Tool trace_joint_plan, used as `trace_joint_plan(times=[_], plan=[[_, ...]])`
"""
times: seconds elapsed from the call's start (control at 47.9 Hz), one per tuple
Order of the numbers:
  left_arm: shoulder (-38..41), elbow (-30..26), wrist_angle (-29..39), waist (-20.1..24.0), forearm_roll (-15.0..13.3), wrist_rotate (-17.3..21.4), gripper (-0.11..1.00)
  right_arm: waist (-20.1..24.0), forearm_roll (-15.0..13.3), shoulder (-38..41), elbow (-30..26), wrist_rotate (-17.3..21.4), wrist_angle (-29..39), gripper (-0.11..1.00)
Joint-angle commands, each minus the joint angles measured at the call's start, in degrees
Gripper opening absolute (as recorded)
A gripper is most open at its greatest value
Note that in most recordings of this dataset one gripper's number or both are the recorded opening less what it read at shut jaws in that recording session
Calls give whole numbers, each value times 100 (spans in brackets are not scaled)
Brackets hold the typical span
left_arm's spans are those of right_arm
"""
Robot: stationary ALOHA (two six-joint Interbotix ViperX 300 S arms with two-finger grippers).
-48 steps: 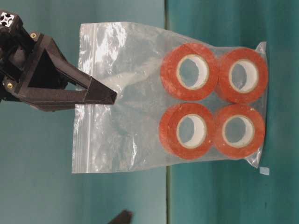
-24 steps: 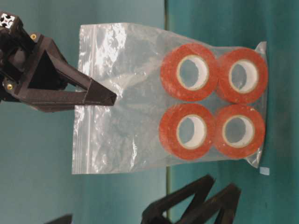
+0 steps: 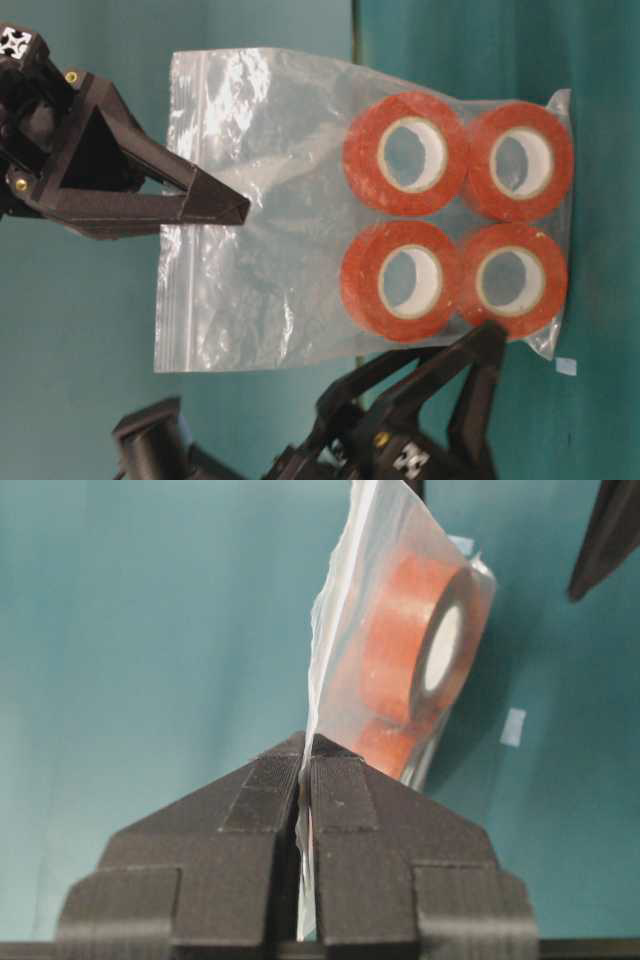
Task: Hand over the clear zip bag and make it stand upright.
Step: 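Reach the left gripper to the bag's bottom edge and close on it, then open the right gripper, releasing the bag to the left gripper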
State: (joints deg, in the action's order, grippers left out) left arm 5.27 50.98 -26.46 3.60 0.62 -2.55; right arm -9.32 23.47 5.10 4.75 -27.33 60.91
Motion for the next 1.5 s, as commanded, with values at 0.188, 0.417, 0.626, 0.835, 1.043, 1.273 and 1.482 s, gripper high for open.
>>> trace_joint_plan(times=[0.188,0.417,0.626,0.835,1.043,1.273,1.482], plan=[[299,-624,-149,-158,18,0,96,26,26,-88,-26,18,-35,1],[352,-721,-413,-141,9,-18,94,26,26,-97,9,18,-35,1],[475,-712,-466,-149,9,-88,92,26,26,-88,18,18,-53,1],[510,-721,-466,-141,9,-202,89,26,26,-97,18,18,-53,1],[519,-721,-431,-149,18,-202,75,26,26,-97,26,18,-70,1],[519,-729,-439,-105,9,-132,26,26,26,-132,88,18,-193,1],[519,-729,-431,-105,18,-114,24,9,26,-185,185,18,-343,1]])
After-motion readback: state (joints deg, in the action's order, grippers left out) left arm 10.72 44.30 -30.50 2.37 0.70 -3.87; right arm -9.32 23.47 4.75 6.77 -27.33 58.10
